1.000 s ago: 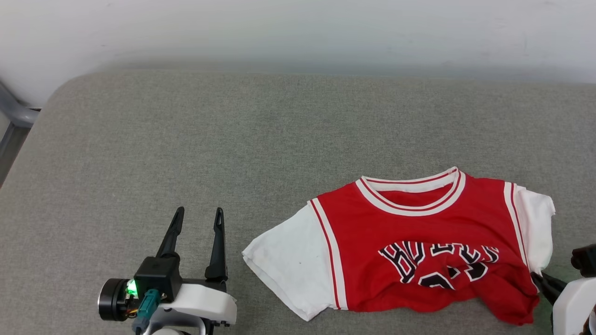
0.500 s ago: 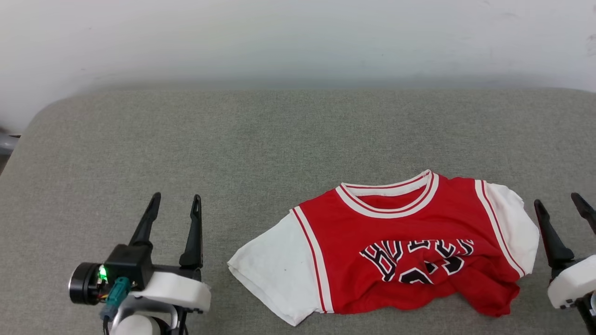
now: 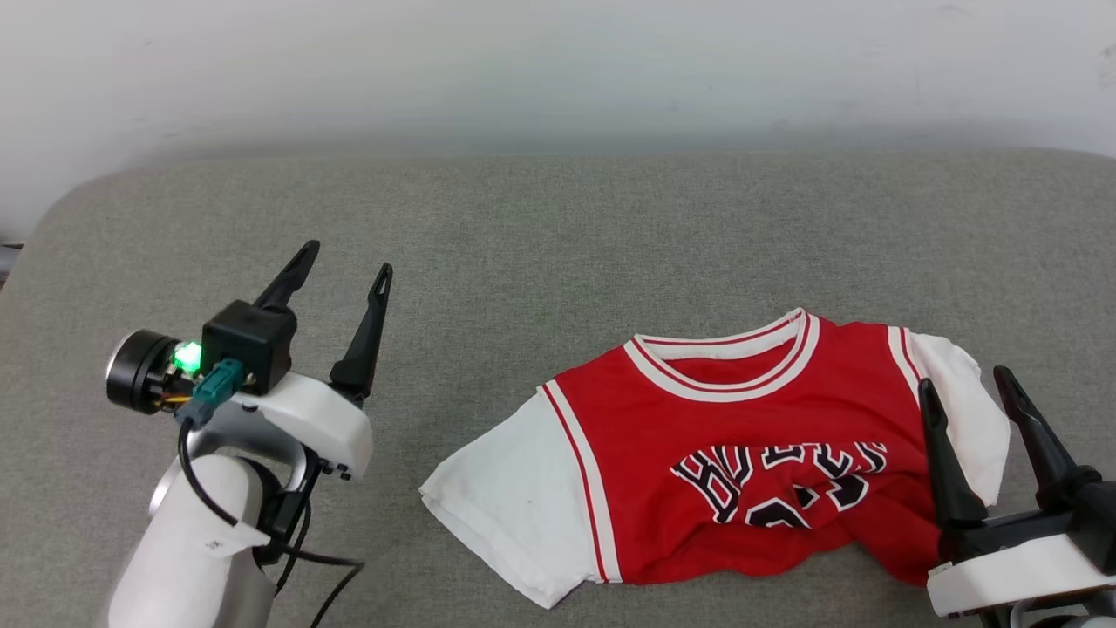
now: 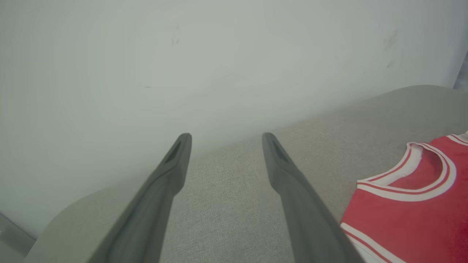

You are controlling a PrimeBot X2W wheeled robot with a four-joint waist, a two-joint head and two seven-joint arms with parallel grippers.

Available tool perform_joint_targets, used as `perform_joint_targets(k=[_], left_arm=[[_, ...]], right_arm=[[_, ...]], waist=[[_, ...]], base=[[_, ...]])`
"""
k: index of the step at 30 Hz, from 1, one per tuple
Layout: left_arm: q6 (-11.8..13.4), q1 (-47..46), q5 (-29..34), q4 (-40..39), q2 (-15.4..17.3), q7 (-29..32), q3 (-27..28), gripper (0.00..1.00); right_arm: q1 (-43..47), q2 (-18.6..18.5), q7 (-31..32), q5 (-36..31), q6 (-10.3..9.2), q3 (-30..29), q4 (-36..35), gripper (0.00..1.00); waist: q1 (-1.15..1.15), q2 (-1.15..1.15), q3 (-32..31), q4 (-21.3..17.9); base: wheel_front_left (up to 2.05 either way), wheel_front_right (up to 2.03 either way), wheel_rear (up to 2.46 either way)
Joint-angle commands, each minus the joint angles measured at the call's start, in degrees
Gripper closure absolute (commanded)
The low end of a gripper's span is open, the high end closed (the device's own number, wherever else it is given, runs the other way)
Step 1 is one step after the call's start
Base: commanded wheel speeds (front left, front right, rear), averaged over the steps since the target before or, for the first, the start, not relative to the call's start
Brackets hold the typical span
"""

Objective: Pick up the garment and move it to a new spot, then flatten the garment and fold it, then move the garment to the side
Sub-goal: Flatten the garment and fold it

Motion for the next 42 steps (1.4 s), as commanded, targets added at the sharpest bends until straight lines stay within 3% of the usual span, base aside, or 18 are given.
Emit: perform_joint_targets(k=[1,17,25,41,42], left_arm=[[-0.08,-2.55,-2.67,-0.20,1.73,3.12,-3.14,0.00],[-0.10,-15.02,-27.46,-2.68,17.96,43.25,-27.31,0.00],[-0.10,-17.15,-33.35,-1.83,20.60,49.55,-35.05,0.00],[-0.10,-17.42,-36.48,8.66,20.15,47.87,-48.61,0.00],[-0.10,-17.46,-36.63,9.07,20.18,47.74,-49.73,0.16]], right_arm=[[0.89,1.17,-0.54,-0.48,-0.04,0.31,-0.93,0.00],[-0.27,2.67,-2.11,-2.20,-0.04,1.72,0.06,0.00],[-1.49,2.98,-2.34,-2.66,-0.04,2.29,0.96,0.00],[-4.39,3.36,-2.63,-3.05,-0.04,3.46,2.78,0.00],[-4.48,3.39,-2.64,-3.07,-0.04,3.49,2.86,0.00]], waist=[[0.00,0.00,0.43,-0.23],[0.00,0.00,2.37,-2.02],[0.00,0.00,3.85,-2.93],[0.00,0.00,7.68,-4.35],[0.00,0.00,7.76,-4.34]], base=[[0.00,0.00,0.00],[0.00,0.00,0.00],[0.00,0.00,0.00],[0.00,0.00,0.00],[0.00,0.00,0.00]])
